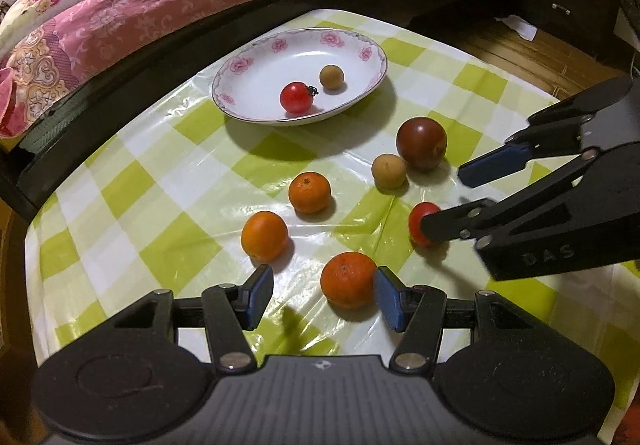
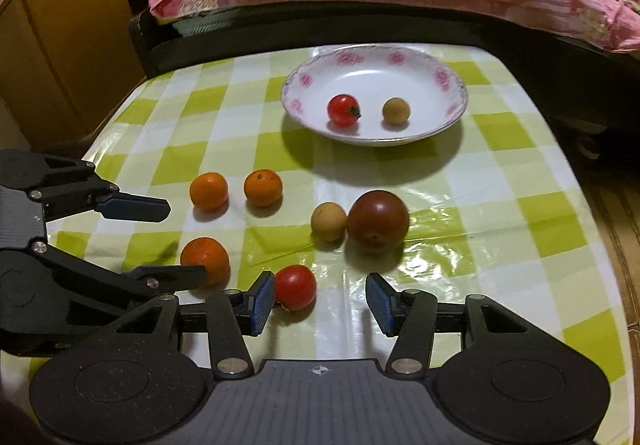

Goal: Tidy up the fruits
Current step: 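Close the right tool on a red tomato while the left tool grasps an orange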

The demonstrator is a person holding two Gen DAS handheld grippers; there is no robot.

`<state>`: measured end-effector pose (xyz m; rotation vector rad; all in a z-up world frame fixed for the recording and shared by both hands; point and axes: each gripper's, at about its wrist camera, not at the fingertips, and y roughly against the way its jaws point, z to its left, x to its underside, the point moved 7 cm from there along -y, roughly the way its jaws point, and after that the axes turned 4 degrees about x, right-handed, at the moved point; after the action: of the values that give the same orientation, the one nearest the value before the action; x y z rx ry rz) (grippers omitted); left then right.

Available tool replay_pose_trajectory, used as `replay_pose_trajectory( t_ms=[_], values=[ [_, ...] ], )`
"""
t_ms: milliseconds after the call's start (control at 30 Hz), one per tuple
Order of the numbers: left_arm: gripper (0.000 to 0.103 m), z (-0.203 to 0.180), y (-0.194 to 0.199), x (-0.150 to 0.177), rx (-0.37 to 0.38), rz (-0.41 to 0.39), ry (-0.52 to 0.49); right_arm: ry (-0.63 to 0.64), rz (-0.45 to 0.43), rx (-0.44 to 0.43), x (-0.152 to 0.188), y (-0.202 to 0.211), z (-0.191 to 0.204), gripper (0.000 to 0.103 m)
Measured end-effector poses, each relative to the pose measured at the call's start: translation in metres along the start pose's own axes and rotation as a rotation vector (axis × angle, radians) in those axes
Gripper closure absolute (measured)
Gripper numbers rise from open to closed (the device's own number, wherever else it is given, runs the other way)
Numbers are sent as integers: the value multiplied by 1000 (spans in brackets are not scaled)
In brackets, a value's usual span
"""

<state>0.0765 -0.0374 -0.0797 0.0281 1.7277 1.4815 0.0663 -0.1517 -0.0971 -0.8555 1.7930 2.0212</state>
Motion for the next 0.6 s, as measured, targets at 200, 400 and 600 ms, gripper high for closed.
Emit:
replay_pose_trajectory(
  t_ms=[200,400,600],
  values=[
    [39,-2,-3,2,40,-2,-7,10,14,-44,0,-9,8,56],
    [39,-5,-8,3,73,-2,-15,4,47,-90,1,-16,11,65],
    [40,-7,-13,2,89,-5,-15,26,47,-102,-2,-22,15,71]
  ],
)
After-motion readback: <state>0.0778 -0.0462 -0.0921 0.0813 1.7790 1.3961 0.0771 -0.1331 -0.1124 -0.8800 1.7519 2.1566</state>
